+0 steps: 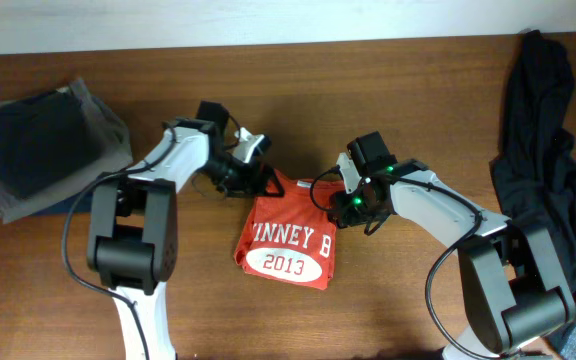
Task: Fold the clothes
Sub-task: 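Grasp the top edge of the folded orange t-shirt with the left gripper, then carry the t-shirt left and lower it onto the clothes stack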
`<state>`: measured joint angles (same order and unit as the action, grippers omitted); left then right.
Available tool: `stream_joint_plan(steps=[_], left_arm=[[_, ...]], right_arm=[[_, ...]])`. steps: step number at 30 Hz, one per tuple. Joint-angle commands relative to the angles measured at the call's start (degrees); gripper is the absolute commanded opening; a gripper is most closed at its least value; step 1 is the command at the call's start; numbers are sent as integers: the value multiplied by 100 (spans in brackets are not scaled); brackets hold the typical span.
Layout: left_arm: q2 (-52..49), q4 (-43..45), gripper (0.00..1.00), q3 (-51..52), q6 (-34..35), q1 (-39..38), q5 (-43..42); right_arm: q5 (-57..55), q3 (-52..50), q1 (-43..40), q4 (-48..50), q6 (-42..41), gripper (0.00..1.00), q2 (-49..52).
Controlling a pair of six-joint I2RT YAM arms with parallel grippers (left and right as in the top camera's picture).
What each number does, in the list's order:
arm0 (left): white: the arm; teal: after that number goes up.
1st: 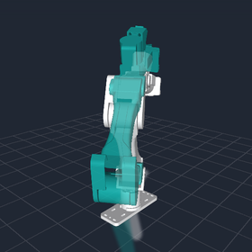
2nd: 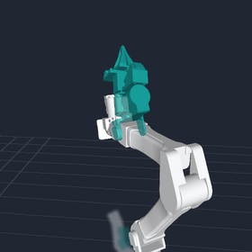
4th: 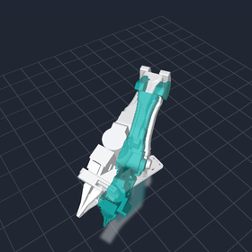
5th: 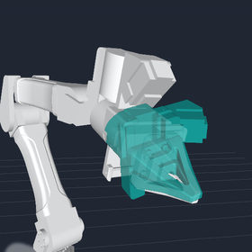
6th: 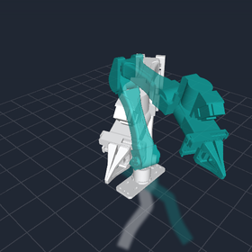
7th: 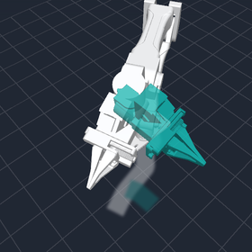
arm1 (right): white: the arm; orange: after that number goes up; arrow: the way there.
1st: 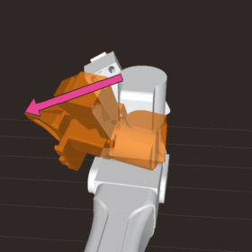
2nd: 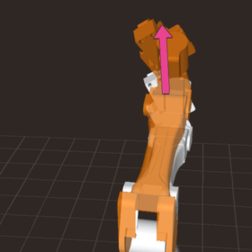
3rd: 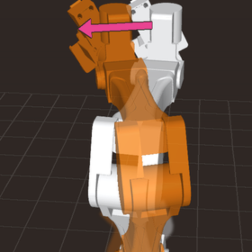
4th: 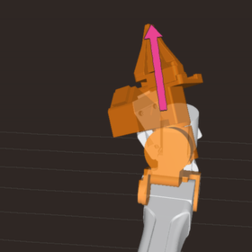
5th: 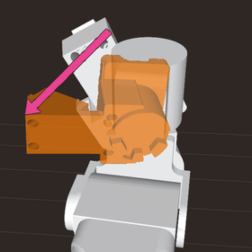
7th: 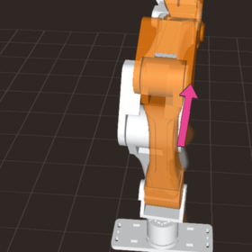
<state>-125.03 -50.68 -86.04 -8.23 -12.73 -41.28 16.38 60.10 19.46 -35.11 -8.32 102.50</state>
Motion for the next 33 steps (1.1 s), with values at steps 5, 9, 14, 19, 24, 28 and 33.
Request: stream_joint_plan(steps=[5, 9, 14, 19, 24, 28, 33], left_arm=[[-323, 125, 31, -31, -195, -415, 229], [-321, 66, 4, -101, -173, -367, 706], [-192, -415, 1, -584, -175, -197, 1163], [330, -754, 1, -1150, -170, 63, 1978], [1161, -1123, 1, -1764, -149, 691, 2291], [1740, -1145, 1, -1950, -153, 1220, 2542], [2339, -898, 1, -2037, -157, 1915, 3027]], right_arm=[[-57, 98, -37, -92, 61, 50, 48], [-164, 98, -37, -162, 59, 50, 44], [-315, 269, -271, -621, -13, 46, -280], [-833, 876, -898, -1635, -26, 46, -813], [-962, 1453, -1692, -2852, 682, 46, -1381], [-964, 1471, -2076, -3230, 990, 46, -1606], [-955, 1471, -2459, -3392, 1088, 42, -1633]])
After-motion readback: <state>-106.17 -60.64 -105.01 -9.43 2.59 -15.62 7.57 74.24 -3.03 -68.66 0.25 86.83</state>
